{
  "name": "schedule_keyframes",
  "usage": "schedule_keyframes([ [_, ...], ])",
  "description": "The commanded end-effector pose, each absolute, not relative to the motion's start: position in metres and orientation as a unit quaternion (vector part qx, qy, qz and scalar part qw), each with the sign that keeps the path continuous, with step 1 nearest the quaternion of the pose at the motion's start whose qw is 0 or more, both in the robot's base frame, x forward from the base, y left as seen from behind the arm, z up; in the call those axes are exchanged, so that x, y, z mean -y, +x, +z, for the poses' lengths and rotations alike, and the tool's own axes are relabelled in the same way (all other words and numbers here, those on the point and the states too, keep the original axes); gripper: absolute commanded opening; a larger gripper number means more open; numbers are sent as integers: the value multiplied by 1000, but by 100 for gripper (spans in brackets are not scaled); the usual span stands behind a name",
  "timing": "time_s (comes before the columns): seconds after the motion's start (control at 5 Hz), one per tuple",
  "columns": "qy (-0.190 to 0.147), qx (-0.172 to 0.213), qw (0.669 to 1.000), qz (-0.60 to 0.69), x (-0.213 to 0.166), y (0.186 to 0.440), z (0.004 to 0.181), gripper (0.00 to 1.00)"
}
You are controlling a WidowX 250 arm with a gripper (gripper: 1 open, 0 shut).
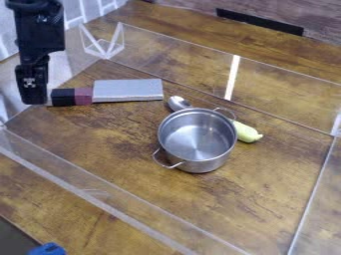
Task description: Move the toy knife to the right side of the table
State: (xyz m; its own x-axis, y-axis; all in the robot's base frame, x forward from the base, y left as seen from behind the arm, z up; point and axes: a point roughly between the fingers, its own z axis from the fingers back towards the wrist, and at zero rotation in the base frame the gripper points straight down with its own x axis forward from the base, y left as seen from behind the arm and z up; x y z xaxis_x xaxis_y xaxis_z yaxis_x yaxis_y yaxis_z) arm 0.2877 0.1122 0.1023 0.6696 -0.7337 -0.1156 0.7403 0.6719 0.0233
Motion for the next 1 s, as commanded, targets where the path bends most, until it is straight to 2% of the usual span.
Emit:
schedule_keyframes([
  [0.0, 56, -24, 898, -436, -109, 312, 118, 0],
  [0.2, 57, -19, 881, -470, -100, 319, 112, 100],
  [0.4, 58, -10, 872, -485, -91, 322, 113, 100],
  [0.8, 62, 16, 857, -512, -89, 318, 132, 100],
])
